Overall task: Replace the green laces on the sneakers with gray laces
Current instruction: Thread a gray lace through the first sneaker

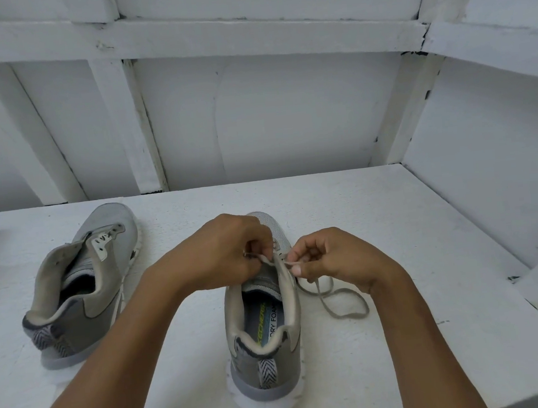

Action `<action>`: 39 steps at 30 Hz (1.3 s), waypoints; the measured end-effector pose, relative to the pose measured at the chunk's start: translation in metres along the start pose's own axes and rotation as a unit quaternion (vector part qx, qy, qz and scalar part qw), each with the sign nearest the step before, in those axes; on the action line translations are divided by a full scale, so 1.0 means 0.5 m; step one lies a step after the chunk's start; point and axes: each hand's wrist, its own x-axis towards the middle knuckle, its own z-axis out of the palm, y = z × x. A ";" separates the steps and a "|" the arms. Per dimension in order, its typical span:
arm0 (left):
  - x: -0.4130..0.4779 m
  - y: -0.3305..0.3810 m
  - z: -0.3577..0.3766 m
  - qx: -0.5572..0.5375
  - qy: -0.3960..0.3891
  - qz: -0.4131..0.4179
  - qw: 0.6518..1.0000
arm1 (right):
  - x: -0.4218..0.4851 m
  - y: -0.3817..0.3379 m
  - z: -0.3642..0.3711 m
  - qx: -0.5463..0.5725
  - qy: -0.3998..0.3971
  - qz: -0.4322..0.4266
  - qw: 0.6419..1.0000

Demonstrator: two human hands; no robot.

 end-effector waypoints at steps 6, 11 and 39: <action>0.001 -0.002 -0.002 -0.012 -0.001 -0.012 1.000 | -0.010 -0.004 -0.014 0.057 0.015 -0.022 0.998; 0.003 -0.006 -0.010 0.008 -0.007 -0.035 0.999 | 0.000 -0.006 0.005 0.071 -0.025 0.039 0.996; 0.019 -0.005 0.009 -0.019 0.008 -0.033 0.999 | 0.008 0.019 0.010 0.100 -0.009 0.001 0.995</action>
